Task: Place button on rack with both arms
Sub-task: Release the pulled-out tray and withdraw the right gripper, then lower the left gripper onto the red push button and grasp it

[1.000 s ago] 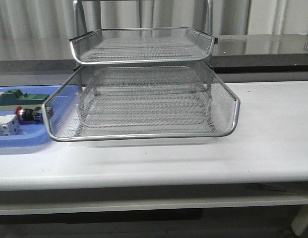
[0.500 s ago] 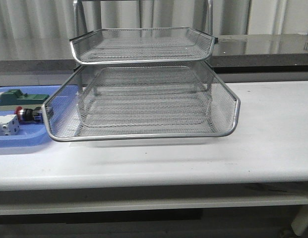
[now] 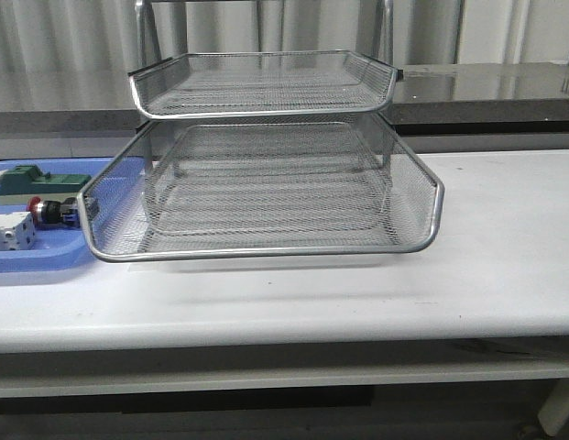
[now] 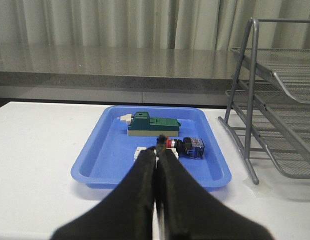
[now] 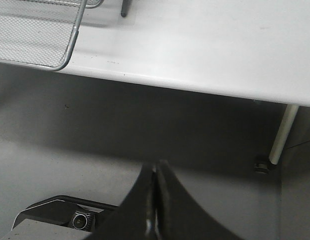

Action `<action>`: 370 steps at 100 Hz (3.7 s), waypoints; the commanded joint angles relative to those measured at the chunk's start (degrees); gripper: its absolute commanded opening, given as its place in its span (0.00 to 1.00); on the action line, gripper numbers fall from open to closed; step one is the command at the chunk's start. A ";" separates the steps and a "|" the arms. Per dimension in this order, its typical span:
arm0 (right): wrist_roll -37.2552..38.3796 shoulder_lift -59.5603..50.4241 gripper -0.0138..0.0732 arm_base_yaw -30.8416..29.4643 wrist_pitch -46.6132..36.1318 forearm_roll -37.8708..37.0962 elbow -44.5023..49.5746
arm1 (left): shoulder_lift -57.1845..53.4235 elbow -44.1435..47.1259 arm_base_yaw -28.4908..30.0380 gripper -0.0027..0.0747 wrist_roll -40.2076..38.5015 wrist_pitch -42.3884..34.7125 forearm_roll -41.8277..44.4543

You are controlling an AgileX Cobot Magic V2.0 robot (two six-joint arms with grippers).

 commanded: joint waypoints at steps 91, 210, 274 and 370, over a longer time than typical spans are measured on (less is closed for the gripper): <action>0.07 0.05 0.08 -0.21 -2.61 -0.42 -1.93 | 30.49 -37.36 -0.37 0.01 0.17 20.19 -5.28; 0.07 0.05 0.08 -0.21 -2.61 -0.42 -1.93 | 80.08 -77.00 -0.37 0.86 21.17 53.56 -6.95; 0.07 0.05 0.08 -0.21 -2.61 -0.42 -1.93 | 86.84 -80.23 -0.37 0.86 37.20 44.81 -10.21; 0.07 0.05 0.08 -0.21 -2.67 -0.42 -1.93 | 123.04 -114.21 -6.59 0.86 57.62 50.40 -5.77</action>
